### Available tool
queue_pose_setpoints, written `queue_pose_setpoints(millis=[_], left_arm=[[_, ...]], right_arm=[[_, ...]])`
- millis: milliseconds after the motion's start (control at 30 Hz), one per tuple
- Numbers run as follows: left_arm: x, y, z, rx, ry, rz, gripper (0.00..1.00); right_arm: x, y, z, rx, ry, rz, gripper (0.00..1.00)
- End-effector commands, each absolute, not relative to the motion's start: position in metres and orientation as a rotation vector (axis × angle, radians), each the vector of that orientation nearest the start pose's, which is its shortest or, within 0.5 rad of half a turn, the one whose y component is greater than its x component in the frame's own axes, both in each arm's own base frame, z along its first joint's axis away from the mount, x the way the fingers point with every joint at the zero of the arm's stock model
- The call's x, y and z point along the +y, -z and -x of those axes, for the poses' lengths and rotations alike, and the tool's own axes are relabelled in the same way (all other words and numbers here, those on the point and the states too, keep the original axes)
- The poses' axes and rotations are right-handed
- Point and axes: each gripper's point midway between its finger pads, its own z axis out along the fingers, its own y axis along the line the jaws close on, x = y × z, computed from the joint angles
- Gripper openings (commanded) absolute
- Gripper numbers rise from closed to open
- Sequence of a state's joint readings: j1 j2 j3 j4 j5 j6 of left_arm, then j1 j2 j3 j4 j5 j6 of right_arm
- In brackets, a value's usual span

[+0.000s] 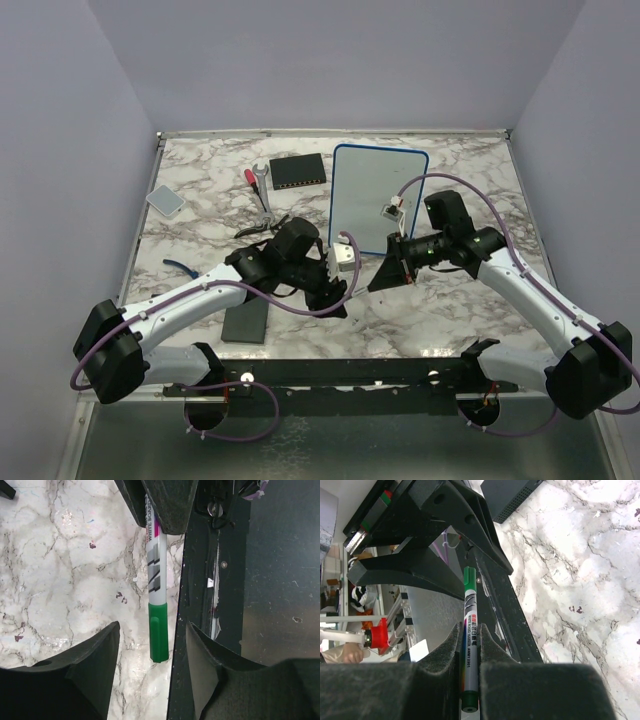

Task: Write a sentence on the whiteboard
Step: Open the whiteboard marker at the center of the board.

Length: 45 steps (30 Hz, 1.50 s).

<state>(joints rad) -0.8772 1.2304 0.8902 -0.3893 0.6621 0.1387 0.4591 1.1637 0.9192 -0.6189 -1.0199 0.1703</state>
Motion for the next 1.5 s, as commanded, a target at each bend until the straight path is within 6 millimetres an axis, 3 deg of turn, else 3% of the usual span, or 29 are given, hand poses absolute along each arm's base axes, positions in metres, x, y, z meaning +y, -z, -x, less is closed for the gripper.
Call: queue_pose_setpoints(millis=[0, 200, 300, 367, 400, 800, 933, 1467], left_arm=[[-0.316, -0.178, -0.127, 1.805, 1.149, -1.431, 0.56], [-0.323, -0.187, -0.13, 1.775, 1.176, -1.397, 0.5], [-0.324, -0.187, -0.129, 1.768, 1.188, -1.401, 0.27], [-0.323, -0.183, -0.128, 1.777, 1.185, -1.404, 0.04], [-0.322, -0.181, -0.128, 1.782, 1.177, -1.4, 0.0], [-0.305, -0.176, -0.13, 1.774, 1.083, -1.38, 0.0], [-0.303, -0.178, -0.129, 1.76, 1.069, -1.389, 0.0], [-0.29, -0.174, -0.139, 1.758, 0.945, -1.374, 0.0]], right_arm=[[0.247, -0.216, -0.142, 2.208, -1.571, 0.851, 0.0], [0.248, -0.215, -0.142, 2.205, -1.586, 0.851, 0.0], [0.248, -0.214, -0.142, 2.209, -1.584, 0.849, 0.0], [0.248, -0.215, -0.143, 2.201, -1.574, 0.853, 0.0], [0.248, -0.216, -0.144, 2.194, -1.561, 0.853, 0.0], [0.226, -0.248, -0.159, 2.028, -1.211, 0.911, 0.0], [0.221, -0.246, -0.154, 2.067, -1.203, 0.96, 0.0], [0.209, -0.285, -0.149, 2.016, -1.106, 1.007, 0.0]])
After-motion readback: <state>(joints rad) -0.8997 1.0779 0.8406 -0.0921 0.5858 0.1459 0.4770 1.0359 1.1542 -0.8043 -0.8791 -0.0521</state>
